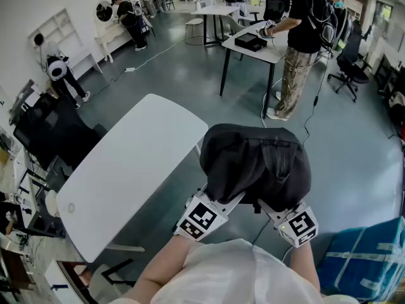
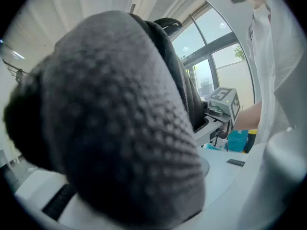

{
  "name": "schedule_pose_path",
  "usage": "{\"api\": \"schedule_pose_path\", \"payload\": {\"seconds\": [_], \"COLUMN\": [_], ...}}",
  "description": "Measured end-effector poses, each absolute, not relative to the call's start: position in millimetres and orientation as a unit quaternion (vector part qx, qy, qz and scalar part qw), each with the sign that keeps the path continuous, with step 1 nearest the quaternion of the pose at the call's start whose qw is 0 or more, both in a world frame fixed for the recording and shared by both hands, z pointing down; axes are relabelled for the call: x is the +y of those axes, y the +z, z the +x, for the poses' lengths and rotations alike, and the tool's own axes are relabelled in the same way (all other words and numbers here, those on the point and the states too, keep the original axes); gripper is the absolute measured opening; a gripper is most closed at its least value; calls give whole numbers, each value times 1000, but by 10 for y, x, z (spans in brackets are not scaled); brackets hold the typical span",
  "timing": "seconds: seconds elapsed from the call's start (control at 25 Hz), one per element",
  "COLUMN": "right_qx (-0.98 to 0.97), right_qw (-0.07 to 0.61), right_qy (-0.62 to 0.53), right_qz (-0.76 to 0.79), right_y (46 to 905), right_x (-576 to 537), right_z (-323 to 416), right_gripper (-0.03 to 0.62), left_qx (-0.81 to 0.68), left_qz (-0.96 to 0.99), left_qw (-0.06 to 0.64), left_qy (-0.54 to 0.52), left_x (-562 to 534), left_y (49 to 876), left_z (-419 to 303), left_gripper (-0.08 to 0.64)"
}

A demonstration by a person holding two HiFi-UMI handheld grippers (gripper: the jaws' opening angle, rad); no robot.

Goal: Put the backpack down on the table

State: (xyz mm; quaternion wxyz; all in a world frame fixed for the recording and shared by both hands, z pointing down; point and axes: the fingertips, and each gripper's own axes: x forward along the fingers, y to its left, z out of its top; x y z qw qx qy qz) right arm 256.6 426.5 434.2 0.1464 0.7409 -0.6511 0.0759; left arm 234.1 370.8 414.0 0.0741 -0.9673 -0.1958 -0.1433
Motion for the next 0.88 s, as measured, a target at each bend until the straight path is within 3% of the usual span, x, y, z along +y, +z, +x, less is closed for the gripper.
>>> {"api": "schedule_pose_path", "payload": {"seconds": [0.88], "right_qx": [-653], "right_qw": [135], "right_qy": [78], "right_qz": [741], "right_y": [4335], "right_x": [4250], "right_z": [2441], "right_gripper": [198], "left_qx": [-197], "left_qz": [-967], "left_qw": [76], "left_qy": [-141], "left_x": [3698], "left_y": [4145], "left_z": [2221], "left_gripper": [140]}}
